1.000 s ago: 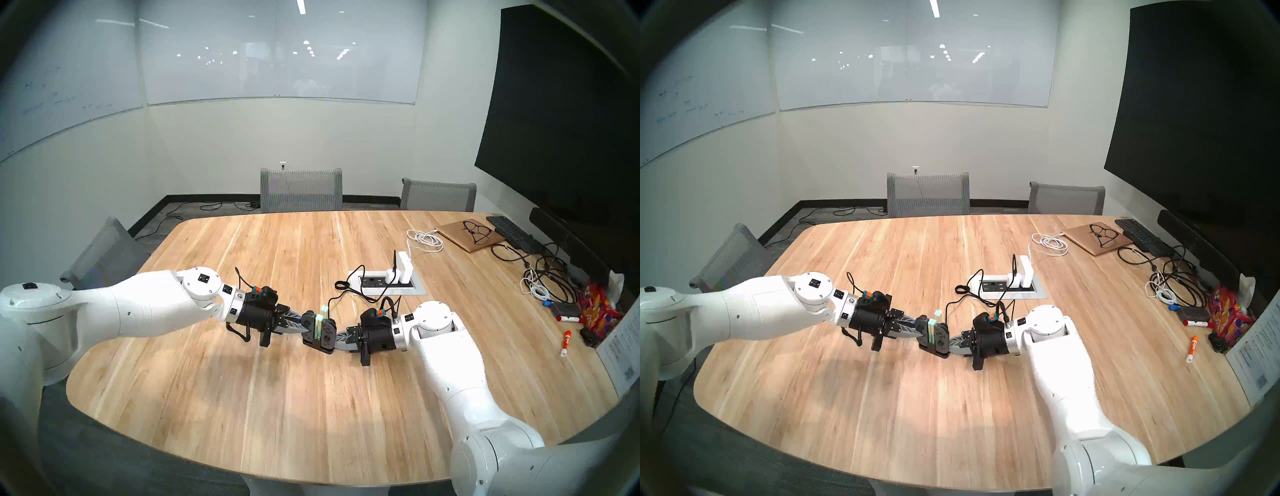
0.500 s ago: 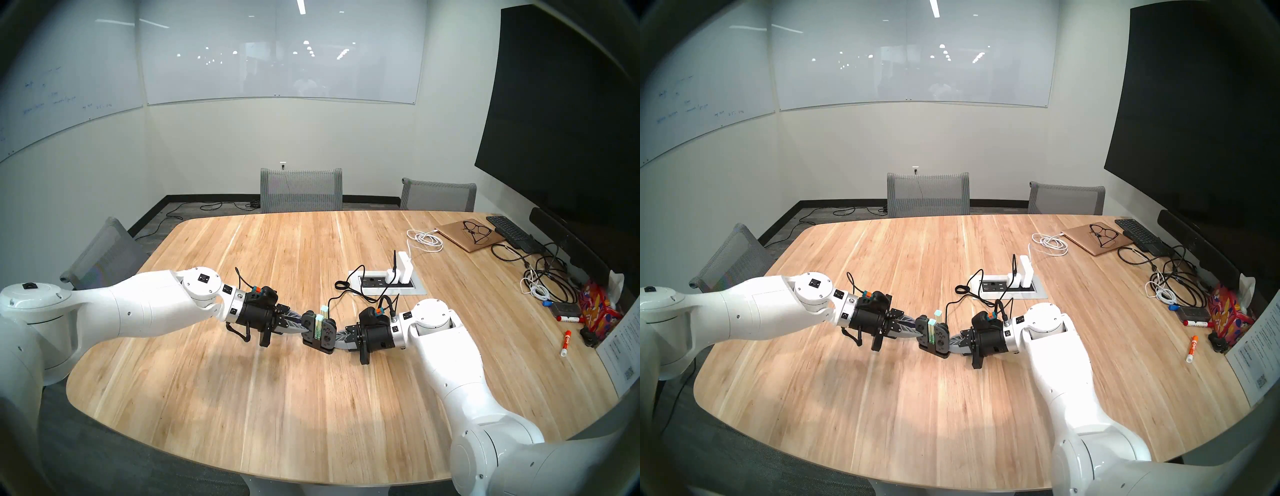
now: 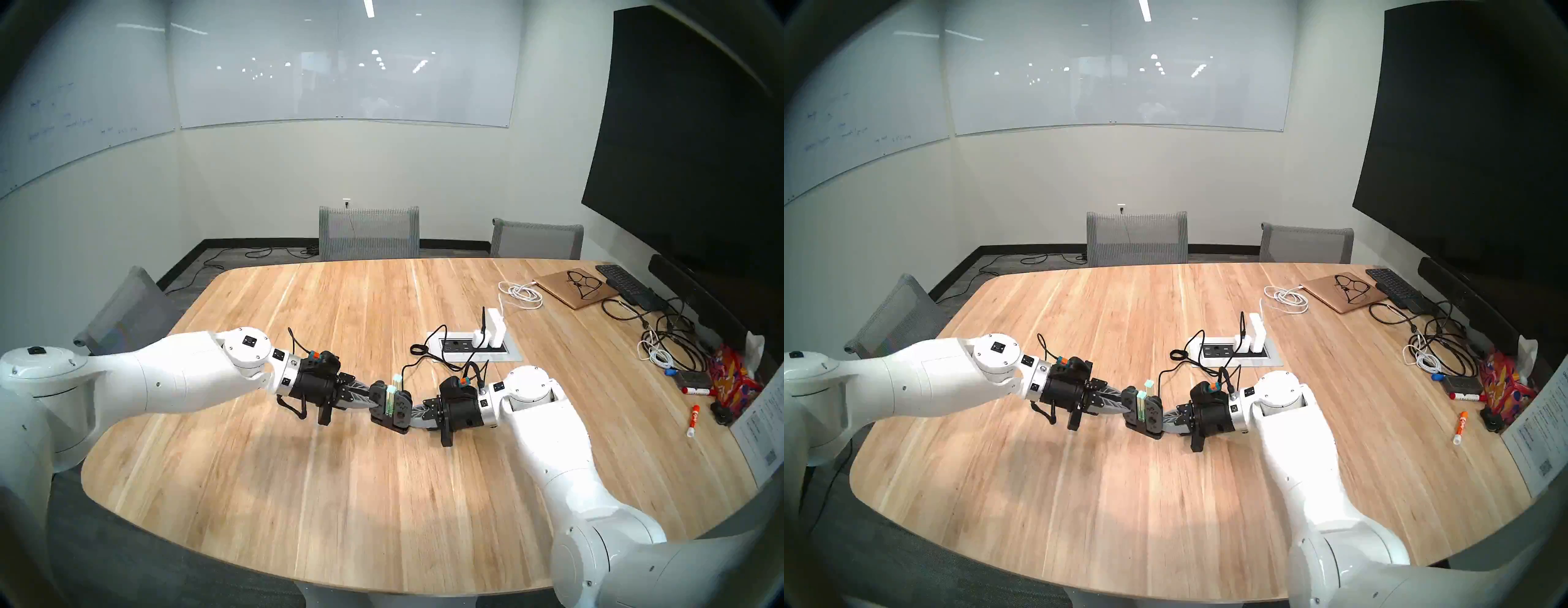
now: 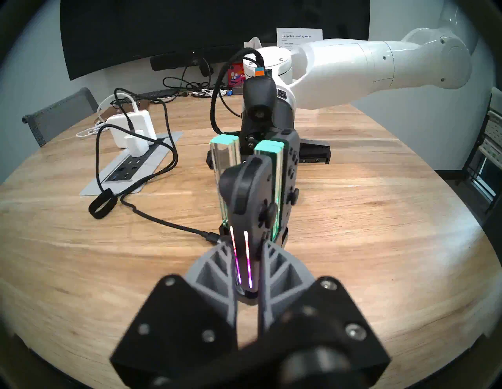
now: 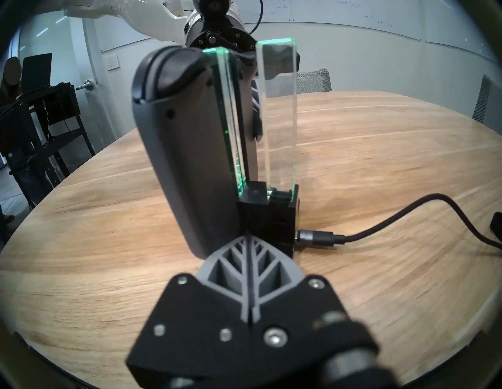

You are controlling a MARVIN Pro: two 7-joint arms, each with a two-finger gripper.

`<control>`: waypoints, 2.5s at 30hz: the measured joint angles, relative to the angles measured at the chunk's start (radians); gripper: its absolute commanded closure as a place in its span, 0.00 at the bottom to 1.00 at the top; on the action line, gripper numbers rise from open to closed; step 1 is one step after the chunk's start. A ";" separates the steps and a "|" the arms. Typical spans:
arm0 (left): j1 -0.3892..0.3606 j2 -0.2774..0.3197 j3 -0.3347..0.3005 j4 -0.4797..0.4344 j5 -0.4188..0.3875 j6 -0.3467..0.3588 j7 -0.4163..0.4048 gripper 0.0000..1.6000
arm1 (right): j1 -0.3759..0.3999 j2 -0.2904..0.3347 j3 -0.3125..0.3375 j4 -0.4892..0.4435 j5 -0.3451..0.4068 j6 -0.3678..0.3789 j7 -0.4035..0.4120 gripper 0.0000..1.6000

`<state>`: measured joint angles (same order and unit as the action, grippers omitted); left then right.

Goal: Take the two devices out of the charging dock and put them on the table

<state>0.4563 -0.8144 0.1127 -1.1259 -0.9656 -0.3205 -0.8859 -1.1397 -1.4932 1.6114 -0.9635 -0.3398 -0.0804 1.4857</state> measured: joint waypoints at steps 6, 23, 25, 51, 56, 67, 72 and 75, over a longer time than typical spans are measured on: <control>-0.001 0.004 0.000 -0.009 0.004 -0.002 0.004 1.00 | 0.000 0.000 0.000 0.000 0.000 0.001 0.000 1.00; 0.004 0.030 -0.010 -0.048 -0.016 -0.004 0.014 1.00 | 0.000 -0.001 0.001 0.000 0.000 0.002 0.001 1.00; 0.004 0.033 -0.013 -0.050 -0.022 -0.004 0.011 1.00 | 0.000 -0.001 0.001 0.000 0.000 0.002 0.001 1.00; -0.003 0.080 -0.082 -0.019 -0.120 -0.025 -0.019 1.00 | 0.000 -0.002 0.001 0.000 -0.002 0.002 0.000 1.00; -0.005 0.103 -0.078 -0.028 -0.107 0.019 0.054 1.00 | 0.000 -0.002 0.001 0.000 -0.002 0.002 0.000 1.00; -0.006 0.134 -0.078 -0.068 -0.055 0.142 0.259 1.00 | 0.000 -0.002 0.001 0.000 -0.002 0.002 0.000 1.00; 0.000 0.142 -0.086 -0.088 -0.061 0.183 0.355 1.00 | 0.000 -0.002 0.001 0.000 -0.002 0.002 0.000 1.00; 0.003 0.149 -0.092 -0.104 -0.078 0.196 0.386 1.00 | 0.000 -0.002 0.001 0.000 -0.002 0.002 0.000 1.00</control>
<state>0.4595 -0.6649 0.0209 -1.2298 -1.0436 -0.1241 -0.4997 -1.1399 -1.4954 1.6125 -0.9632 -0.3418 -0.0782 1.4857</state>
